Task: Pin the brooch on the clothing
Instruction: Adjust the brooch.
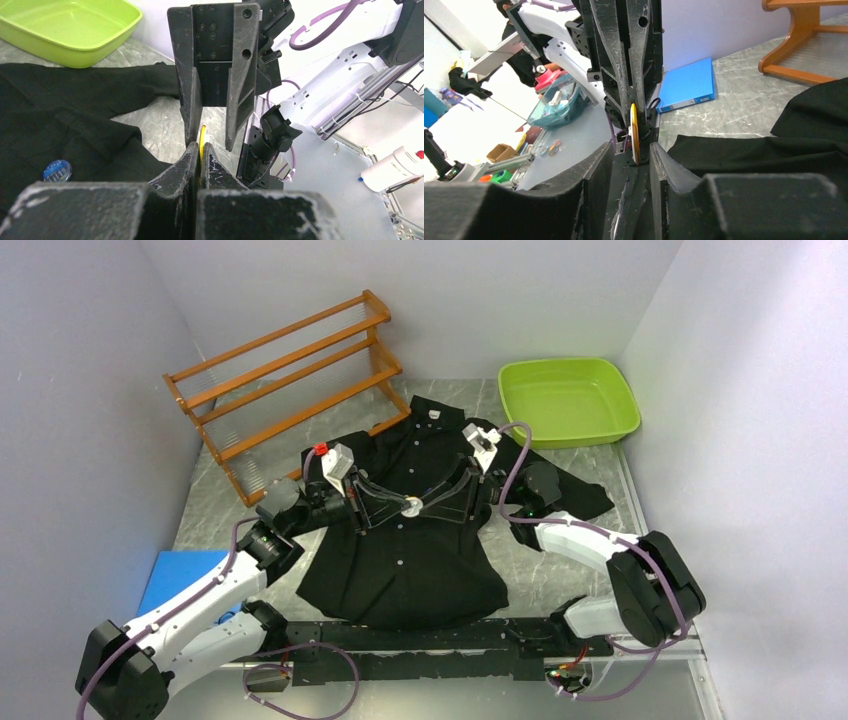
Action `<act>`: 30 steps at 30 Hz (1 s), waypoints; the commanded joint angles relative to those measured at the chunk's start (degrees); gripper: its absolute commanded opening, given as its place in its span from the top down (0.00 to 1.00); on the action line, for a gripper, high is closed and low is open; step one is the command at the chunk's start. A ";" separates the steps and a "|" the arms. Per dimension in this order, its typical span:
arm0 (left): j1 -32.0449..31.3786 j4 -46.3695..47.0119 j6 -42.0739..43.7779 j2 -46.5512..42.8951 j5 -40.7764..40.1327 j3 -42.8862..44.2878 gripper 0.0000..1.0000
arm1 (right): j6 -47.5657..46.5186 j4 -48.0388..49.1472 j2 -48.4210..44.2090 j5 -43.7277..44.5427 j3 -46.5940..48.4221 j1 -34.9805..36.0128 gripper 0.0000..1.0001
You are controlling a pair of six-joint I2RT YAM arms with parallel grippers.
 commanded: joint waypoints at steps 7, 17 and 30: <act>-0.22 5.91 -1.31 0.04 2.26 0.24 0.97 | -14.84 -19.36 -5.58 -0.15 6.12 0.26 0.94; -0.21 -2.48 1.91 -1.67 -0.37 2.08 0.59 | -26.84 -34.32 -10.30 5.78 7.08 0.46 1.00; -0.22 -48.89 -23.73 5.83 -24.48 25.67 0.17 | -56.51 -62.30 -25.02 63.53 7.40 19.11 1.00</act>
